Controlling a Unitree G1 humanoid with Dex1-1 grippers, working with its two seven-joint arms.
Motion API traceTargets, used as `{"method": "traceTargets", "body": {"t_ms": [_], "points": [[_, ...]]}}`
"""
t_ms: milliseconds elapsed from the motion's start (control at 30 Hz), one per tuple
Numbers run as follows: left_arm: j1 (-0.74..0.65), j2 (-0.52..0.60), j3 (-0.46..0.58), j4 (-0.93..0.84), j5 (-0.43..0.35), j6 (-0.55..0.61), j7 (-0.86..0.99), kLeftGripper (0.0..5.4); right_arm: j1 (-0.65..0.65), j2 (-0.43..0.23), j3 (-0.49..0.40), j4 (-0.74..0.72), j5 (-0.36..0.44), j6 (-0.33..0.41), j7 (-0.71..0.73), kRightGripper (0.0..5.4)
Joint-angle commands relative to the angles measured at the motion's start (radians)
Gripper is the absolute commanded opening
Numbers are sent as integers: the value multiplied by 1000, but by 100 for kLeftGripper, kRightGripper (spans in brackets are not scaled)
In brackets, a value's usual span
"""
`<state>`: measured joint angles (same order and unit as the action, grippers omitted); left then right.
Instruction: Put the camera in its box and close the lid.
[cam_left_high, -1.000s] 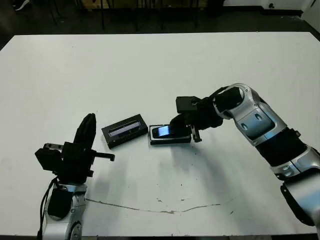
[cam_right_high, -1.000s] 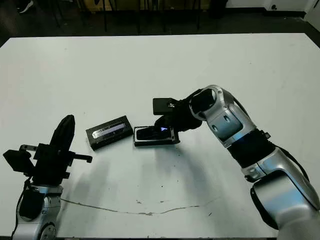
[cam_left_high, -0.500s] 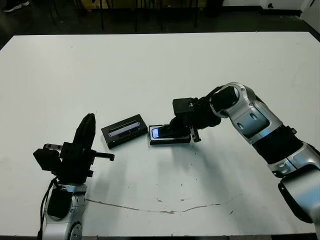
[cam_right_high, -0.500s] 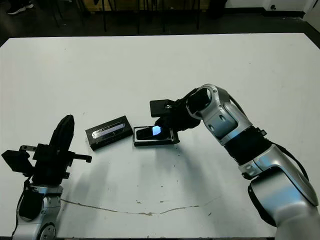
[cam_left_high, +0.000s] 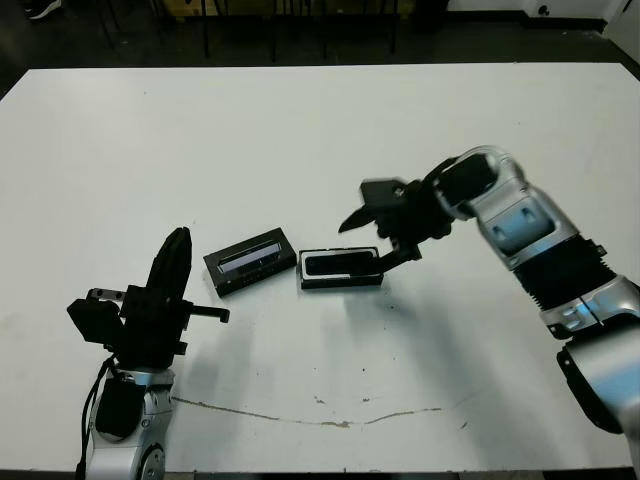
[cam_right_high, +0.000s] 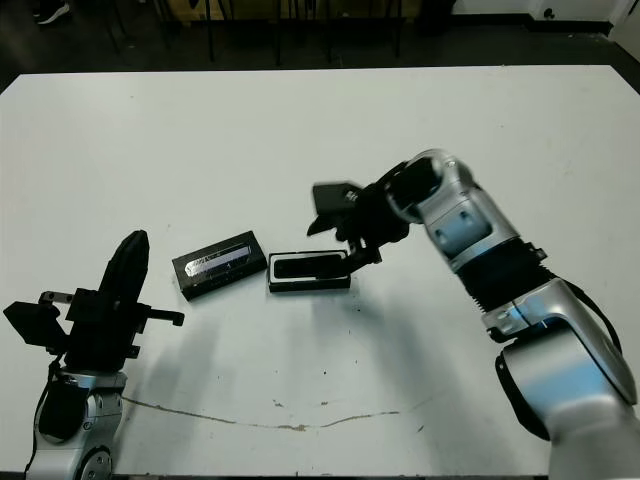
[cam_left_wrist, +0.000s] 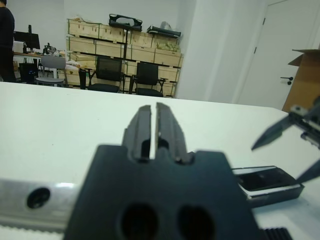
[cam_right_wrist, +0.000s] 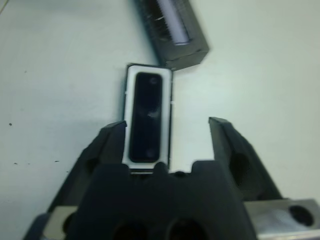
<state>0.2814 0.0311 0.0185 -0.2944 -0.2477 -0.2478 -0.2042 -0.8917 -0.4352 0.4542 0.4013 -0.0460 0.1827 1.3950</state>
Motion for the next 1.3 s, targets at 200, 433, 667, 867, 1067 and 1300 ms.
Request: {"method": "traceTargets", "body": {"t_ms": [200,433,667,867,1067,1300], "points": [[37,1,2,-4,-2,33,8,0,-9,-22,-87,30,35,28,-21,505],[31,0,5,12,2,14,0,0,62,-40,-191,-110,68,106,-137,539],[33,1,2,7,7,24,6,0,367,33,-287,-496,54,189,-537,491],[31,5,4,12,11,11,1,0,568,23,-217,-671,-119,19,-754,382],[28,6,5,14,11,13,-3,0,644,13,-188,-651,-208,-138,-849,273],[25,4,4,16,8,11,-7,0,632,4,-158,-550,-286,-248,-893,144]]}}
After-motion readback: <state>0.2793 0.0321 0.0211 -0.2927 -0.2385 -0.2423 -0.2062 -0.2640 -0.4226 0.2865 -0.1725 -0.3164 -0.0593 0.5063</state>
